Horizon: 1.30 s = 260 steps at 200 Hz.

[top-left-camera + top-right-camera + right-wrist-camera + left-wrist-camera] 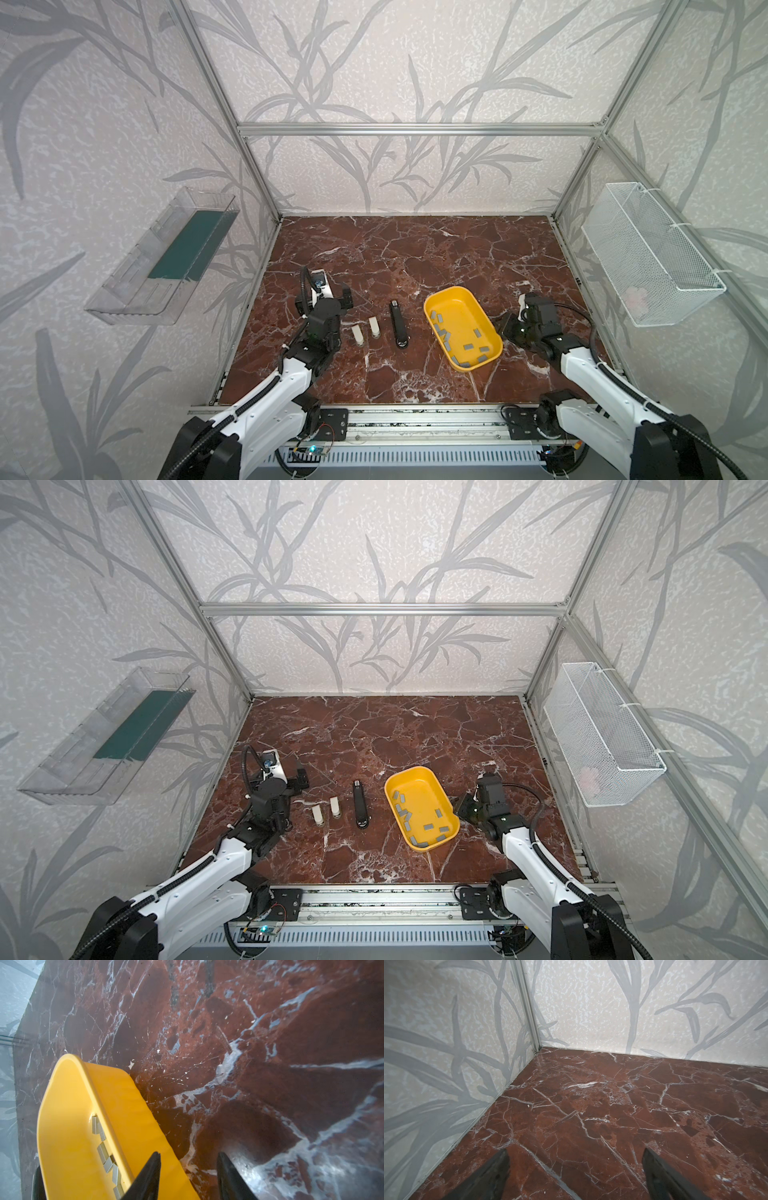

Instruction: Load the staples into the stapler

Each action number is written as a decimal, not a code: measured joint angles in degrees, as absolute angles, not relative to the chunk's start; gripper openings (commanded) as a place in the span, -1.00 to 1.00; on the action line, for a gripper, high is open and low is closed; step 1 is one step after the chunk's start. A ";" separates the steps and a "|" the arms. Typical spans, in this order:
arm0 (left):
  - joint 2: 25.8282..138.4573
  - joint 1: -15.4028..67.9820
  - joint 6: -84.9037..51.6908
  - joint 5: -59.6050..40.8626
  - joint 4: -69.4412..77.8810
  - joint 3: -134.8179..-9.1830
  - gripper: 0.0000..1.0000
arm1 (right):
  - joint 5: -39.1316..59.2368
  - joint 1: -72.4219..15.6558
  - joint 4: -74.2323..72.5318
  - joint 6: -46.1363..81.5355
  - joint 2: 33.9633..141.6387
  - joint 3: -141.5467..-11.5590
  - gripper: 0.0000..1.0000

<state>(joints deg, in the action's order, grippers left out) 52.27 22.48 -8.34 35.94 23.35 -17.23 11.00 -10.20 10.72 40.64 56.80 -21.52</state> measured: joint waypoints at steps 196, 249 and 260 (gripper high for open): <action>78.89 2.26 -4.08 21.26 39.86 -20.73 0.97 | -14.87 -0.62 -52.90 10.17 84.09 -12.88 0.76; 89.12 -0.71 -4.05 14.55 58.26 -16.21 0.99 | -3.75 -0.58 -67.94 4.14 92.42 -11.42 0.98; 90.13 -1.34 -4.38 14.22 58.37 -14.11 0.99 | -3.14 -0.58 -69.67 3.57 92.49 -11.42 0.98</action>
